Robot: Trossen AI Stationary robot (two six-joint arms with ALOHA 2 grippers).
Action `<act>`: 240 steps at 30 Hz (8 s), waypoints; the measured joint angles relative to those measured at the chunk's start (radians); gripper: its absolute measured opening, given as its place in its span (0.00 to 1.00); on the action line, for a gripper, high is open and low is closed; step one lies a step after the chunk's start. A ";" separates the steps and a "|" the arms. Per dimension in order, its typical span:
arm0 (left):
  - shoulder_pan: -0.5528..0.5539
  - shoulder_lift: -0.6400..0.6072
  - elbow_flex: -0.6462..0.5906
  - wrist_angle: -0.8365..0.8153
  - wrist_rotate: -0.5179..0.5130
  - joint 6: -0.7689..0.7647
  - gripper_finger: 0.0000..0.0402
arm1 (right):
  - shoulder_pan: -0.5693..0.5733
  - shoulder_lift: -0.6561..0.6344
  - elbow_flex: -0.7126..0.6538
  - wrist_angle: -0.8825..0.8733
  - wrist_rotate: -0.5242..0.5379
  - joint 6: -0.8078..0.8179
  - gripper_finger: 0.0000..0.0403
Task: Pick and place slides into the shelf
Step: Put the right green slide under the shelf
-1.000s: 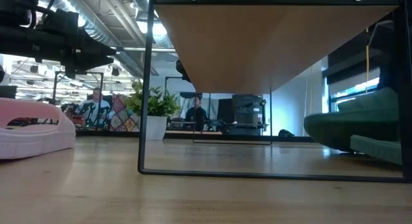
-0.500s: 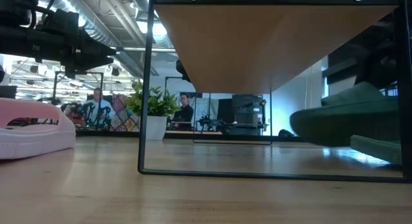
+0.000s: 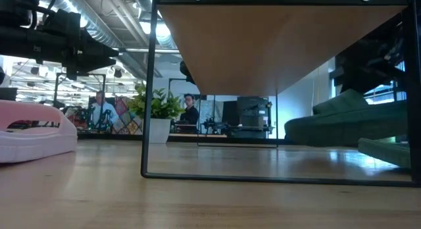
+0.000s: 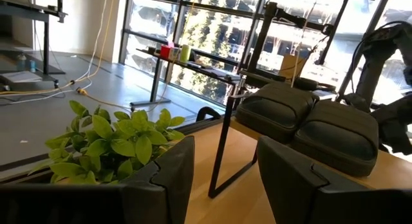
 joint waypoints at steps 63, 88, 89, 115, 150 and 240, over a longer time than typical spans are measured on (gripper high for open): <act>0.000 0.000 0.000 0.004 -0.078 0.001 0.40 | -0.359 -0.131 -0.303 0.608 -0.052 -0.769 0.36; 0.000 0.000 0.000 0.004 -0.078 0.001 0.40 | -0.359 -0.286 -0.289 0.452 -0.172 -0.426 0.60; 0.000 0.000 0.000 0.004 -0.078 0.001 0.40 | -0.361 -0.286 -0.276 0.443 -0.172 -0.360 0.62; 0.000 0.000 0.000 0.004 -0.078 0.001 0.40 | -0.622 -0.136 0.092 -0.148 -0.740 0.526 0.67; 0.000 0.000 0.000 0.005 -0.078 0.026 0.40 | -0.665 0.059 -0.055 -0.216 -0.811 0.662 0.67; 0.000 0.000 0.000 0.005 -0.078 0.019 0.40 | -0.829 0.002 0.052 -0.140 -0.545 2.331 0.67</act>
